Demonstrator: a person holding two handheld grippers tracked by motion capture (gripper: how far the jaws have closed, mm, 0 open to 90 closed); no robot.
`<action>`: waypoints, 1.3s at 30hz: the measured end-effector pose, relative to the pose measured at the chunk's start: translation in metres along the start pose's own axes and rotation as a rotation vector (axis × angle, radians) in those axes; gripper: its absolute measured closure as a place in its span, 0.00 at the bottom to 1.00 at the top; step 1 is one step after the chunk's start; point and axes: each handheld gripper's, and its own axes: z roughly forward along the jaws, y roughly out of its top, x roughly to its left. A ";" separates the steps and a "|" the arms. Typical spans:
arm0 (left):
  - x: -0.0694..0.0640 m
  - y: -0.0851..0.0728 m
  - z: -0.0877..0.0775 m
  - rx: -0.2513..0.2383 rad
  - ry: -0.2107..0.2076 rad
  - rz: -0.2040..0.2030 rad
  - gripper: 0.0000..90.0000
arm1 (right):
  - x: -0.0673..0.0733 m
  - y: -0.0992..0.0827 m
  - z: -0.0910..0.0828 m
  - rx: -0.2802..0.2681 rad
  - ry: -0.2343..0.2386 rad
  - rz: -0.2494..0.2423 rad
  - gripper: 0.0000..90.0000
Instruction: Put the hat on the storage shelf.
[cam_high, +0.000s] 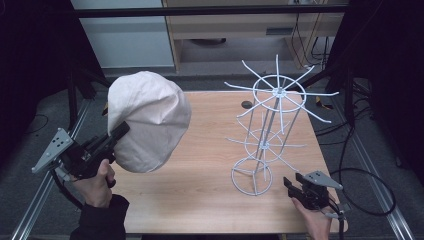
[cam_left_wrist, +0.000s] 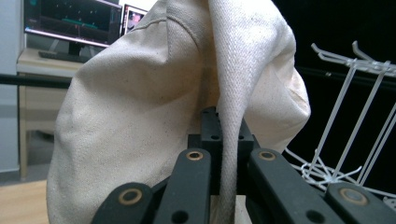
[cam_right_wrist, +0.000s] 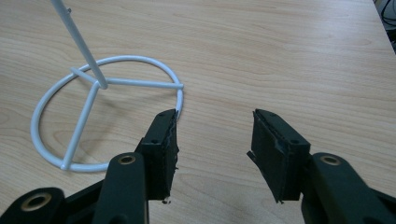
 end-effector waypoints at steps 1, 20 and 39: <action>0.000 0.000 0.000 0.000 0.000 0.000 0.98 | 0.000 0.000 0.000 0.000 0.000 0.000 0.56; -0.031 0.021 0.013 -0.126 -0.130 0.006 0.98 | 0.000 0.000 0.000 0.003 0.003 0.008 0.56; -0.050 0.043 0.013 -0.219 -0.210 -0.004 0.98 | -0.001 0.000 0.000 -0.001 0.000 -0.002 0.56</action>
